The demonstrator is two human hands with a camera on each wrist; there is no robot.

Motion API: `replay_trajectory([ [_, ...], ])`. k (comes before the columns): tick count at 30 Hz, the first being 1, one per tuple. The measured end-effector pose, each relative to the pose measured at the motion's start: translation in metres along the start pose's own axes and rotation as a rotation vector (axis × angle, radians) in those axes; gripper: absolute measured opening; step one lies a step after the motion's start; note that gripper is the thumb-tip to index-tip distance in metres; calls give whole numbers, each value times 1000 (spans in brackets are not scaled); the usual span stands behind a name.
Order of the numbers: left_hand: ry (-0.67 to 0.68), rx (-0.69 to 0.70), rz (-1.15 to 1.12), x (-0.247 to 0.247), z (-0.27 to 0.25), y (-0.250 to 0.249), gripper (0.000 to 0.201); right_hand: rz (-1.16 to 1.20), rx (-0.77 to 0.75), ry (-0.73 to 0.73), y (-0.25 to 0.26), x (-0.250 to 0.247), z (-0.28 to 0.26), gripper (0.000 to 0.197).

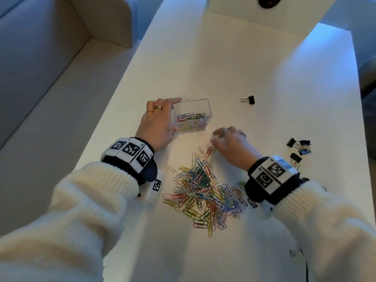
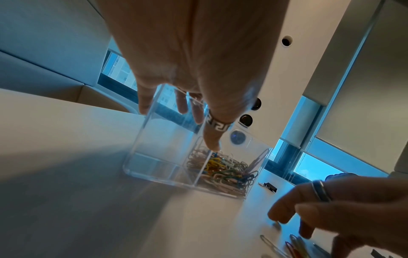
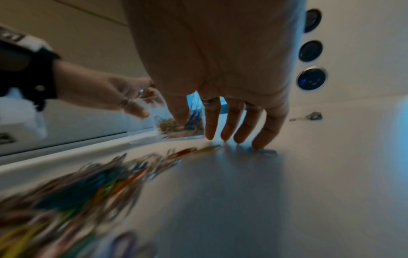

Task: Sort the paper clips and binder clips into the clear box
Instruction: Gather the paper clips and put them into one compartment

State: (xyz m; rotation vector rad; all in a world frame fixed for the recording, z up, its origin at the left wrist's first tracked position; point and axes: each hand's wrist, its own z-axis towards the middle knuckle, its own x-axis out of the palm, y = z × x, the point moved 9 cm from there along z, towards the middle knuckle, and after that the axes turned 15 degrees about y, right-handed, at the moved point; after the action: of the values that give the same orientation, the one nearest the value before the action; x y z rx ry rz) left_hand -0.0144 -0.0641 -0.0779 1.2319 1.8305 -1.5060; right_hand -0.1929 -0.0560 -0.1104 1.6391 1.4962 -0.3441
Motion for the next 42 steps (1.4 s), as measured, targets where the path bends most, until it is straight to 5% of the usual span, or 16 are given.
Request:
replay_trajectory([
  [7, 1, -6, -9, 1, 0, -1, 71, 32, -94, 190, 24, 56, -27, 46],
  [14, -8, -15, -8, 0, -1, -2, 70, -88, -87, 193, 32, 83, -47, 77],
  [23, -1, -19, -6, 1, -1, -2, 70, 72, -210, 84, 34, 75, -44, 22],
  [36, -10, -10, 20, 1, -1, -1, 71, 428, -195, -58, 15, 14, -35, 9],
  [42, -22, -6, 27, 1, -1, -1, 72, 481, -325, -340, 50, -75, -20, 10],
])
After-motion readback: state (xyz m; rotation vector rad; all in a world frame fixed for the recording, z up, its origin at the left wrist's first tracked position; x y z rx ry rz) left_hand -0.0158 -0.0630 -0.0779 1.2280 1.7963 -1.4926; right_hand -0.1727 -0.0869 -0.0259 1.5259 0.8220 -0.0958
